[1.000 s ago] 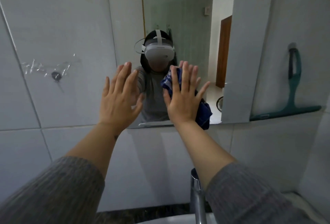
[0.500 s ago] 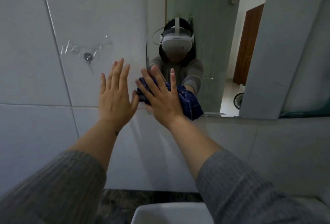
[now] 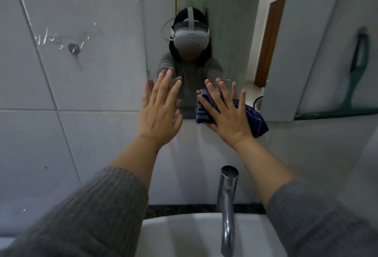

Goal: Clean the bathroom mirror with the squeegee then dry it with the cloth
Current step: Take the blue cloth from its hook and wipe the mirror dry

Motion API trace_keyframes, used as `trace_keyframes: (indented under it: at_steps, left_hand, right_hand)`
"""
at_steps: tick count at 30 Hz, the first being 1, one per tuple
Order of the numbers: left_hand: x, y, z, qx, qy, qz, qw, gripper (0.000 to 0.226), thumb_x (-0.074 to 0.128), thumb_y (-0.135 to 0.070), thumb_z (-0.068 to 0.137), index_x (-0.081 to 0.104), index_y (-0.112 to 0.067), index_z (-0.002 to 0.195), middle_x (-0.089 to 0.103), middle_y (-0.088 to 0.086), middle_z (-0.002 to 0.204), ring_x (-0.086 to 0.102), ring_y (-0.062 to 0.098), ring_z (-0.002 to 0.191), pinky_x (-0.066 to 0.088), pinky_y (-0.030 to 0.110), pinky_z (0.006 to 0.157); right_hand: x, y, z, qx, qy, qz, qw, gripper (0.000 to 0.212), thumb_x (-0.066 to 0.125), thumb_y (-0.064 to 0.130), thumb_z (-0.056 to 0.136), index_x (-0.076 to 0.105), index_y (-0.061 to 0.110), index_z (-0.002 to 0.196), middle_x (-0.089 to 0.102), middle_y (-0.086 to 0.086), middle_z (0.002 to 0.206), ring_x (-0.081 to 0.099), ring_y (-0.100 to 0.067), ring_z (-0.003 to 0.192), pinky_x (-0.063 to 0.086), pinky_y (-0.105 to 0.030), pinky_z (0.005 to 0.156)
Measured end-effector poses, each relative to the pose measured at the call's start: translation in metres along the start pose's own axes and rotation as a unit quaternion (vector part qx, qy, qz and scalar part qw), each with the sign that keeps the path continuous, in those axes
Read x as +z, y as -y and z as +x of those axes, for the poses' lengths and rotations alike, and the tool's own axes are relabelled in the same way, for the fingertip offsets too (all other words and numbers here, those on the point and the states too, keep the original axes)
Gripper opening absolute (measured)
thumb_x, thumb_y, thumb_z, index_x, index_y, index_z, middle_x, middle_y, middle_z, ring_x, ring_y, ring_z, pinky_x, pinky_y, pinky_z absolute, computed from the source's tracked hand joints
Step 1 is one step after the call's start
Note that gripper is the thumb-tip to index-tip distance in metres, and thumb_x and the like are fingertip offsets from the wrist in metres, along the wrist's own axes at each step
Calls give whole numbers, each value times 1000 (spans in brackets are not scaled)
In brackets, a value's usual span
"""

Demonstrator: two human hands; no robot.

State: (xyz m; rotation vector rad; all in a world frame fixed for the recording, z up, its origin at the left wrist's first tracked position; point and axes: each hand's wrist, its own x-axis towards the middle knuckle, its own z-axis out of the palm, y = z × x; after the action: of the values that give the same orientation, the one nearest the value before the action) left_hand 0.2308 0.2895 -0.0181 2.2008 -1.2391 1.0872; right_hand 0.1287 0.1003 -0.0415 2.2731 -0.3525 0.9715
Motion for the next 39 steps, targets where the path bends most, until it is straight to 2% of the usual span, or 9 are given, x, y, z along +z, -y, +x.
trace_keyframes:
  at_steps: [6,11,15,19,23,28,33,36,39]
  left_hand:
    - [19,-36,6,19,17,2,1000,75,50,-31,86,16,-18,152,1,9,161,-5,25,148,1,54,118]
    - [33,-58,8,24,25,4,999,78,52,-32,85,16,-18,152,0,9,161,-7,25,148,-3,54,117]
    - [45,-70,10,11,25,-5,1000,78,51,-34,84,14,-20,152,-3,9,161,-9,28,147,0,57,116]
    - [54,-75,10,-3,16,-16,1000,77,48,-35,87,11,-19,152,-6,10,161,-12,28,147,2,59,116]
    - [54,-77,10,-14,19,-6,1000,74,42,-40,90,8,-20,153,-10,8,161,-15,26,146,-1,61,115]
    - [48,-97,13,21,-12,-25,999,71,39,-36,89,13,-18,152,-7,8,161,-11,23,147,-8,60,114]
    - [34,-130,31,110,-42,-179,977,50,48,-34,90,46,-16,136,44,5,144,34,17,132,31,39,108]
    - [23,-144,41,65,43,-311,947,52,42,-52,92,44,-23,135,56,-3,132,49,10,121,45,35,95]
    - [9,-144,51,-10,44,-453,890,62,47,-59,87,41,-22,137,57,-11,126,55,6,115,48,28,94]
  right_hand:
    - [12,-49,-38,118,6,44,992,100,56,54,84,-17,33,148,-41,4,151,-31,-26,141,-23,-60,106]
    - [17,-80,-57,165,25,48,985,94,51,57,83,-11,31,150,-9,0,159,-31,-25,141,-26,-57,105]
    - [18,-96,-68,245,29,84,965,87,46,59,85,-1,28,152,4,-16,161,-9,-32,146,-11,-65,107]
    - [22,-98,-79,348,17,128,929,81,36,63,88,-2,30,151,-2,-9,162,1,-37,143,4,-63,111]
    - [26,-97,-87,420,-10,160,893,77,34,61,90,5,25,152,4,-4,162,30,-36,119,32,-52,94]
    - [25,-104,-87,408,-17,158,899,71,38,50,95,11,19,153,15,-5,160,37,-36,103,35,-48,86]
    - [1,-104,-77,310,-58,179,932,65,42,38,93,20,14,149,32,-13,150,29,-26,95,41,-48,80]
    - [-27,-100,-58,211,-80,190,956,66,34,44,92,10,19,148,21,-1,145,30,-25,94,40,-45,79]
    - [-52,-89,-33,136,-85,209,965,69,43,42,94,6,22,149,15,3,145,30,-24,97,39,-45,83]
